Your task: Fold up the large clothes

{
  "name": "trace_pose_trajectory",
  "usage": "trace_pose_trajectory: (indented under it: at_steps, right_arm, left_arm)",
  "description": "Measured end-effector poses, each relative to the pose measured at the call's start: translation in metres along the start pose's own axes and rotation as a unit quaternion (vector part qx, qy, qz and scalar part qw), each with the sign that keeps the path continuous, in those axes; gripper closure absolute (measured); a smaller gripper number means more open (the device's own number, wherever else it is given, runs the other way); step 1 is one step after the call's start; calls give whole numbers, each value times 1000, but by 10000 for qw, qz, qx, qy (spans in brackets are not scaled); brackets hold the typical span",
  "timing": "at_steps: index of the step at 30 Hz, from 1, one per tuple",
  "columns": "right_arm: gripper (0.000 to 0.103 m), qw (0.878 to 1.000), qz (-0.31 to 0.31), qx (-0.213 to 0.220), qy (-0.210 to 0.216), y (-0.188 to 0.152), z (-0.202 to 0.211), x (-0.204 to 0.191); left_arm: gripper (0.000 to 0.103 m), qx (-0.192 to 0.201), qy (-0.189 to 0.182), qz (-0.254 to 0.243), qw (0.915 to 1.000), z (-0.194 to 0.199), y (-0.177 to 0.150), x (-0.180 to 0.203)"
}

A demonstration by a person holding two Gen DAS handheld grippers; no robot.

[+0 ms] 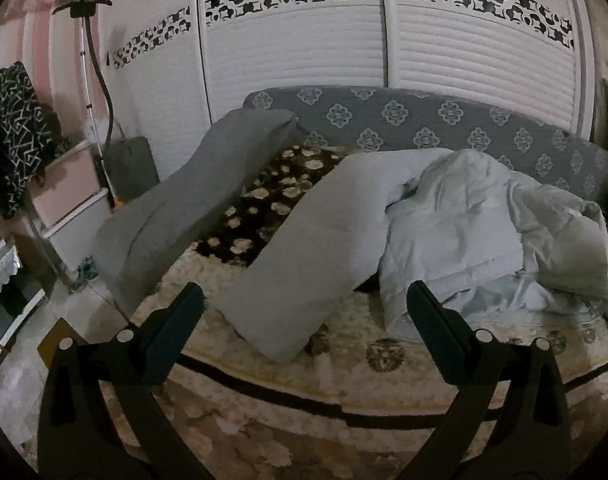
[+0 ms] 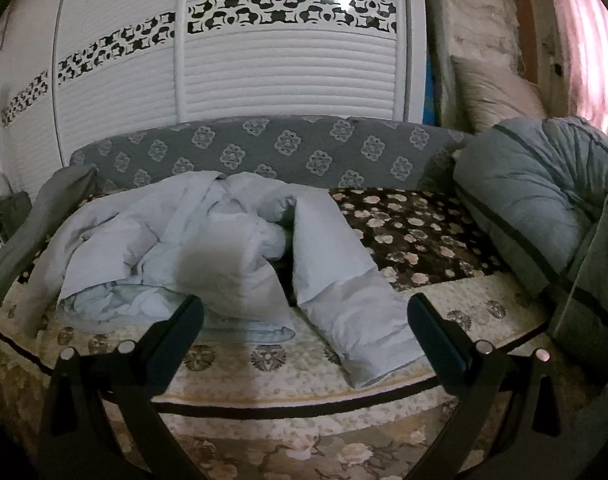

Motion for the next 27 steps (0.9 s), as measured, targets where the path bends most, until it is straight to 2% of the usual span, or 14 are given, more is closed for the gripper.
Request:
trace_pose_trajectory:
  at_steps: [5, 8, 10, 12, 13, 15, 16, 18, 20, 23, 24, 26, 27]
  right_arm:
    - [2, 9999, 115, 53, -101, 7, 3, -1]
    - [1, 10000, 46, -39, -53, 17, -8, 2]
    - [2, 9996, 72, -230, 144, 33, -18, 2]
    - [1, 9995, 293, 38, 80, 73, -21, 6]
    - [1, 9987, 403, 325, 1, 103, -24, 9]
    - [1, 9975, 448, 511, -169, 134, -33, 13]
    - [2, 9971, 401, 587, -259, 149, -43, 16]
    - [1, 9971, 208, 628, -372, 156, -62, 22]
    - [2, 9980, -68, 490, -405, 139, -84, 29]
    - [2, 9986, -415, 70, -311, 71, -122, 40]
    - [2, 9980, -505, -314, -237, 40, -138, 43]
    - [2, 9933, -530, -1026, -106, -11, -167, 45]
    - [2, 9914, -518, -1200, -48, -21, -176, 45]
  left_arm:
    - [3, -109, 69, -58, 9999, -2, -3, -3]
    - [3, -348, 133, -132, 9992, -15, 6, -8]
    - [3, -95, 98, -142, 9998, -18, 42, -11]
    - [3, 444, 297, -443, 9976, -18, 92, -15]
    - [3, 597, 404, -564, 9958, -20, 112, -16]
    - [3, 740, 533, -487, 9946, -31, 144, -19]
    - [3, 733, 574, -385, 9949, -38, 152, -20]
    - [3, 595, 637, -150, 9961, -58, 153, -21]
    - [3, 369, 689, -74, 9969, -76, 135, -22]
    - [3, 87, 840, -281, 9960, -104, 74, -24]
    - [3, -237, 904, -458, 9946, -116, 44, -24]
    - [3, -1034, 375, -267, 9936, -142, -4, -8]
    - [3, -1265, 301, -229, 9912, -150, -11, -3]
Point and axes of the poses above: each gripper's, at about its wrist camera, not at the fingertips, and z roughly against the way its jaws point, x to its right, y to its top, the point moved 10 cm from there along -z, roughly the way its jaws point, and after that the axes turned 11 degrees about x, right-handed, at the moved point
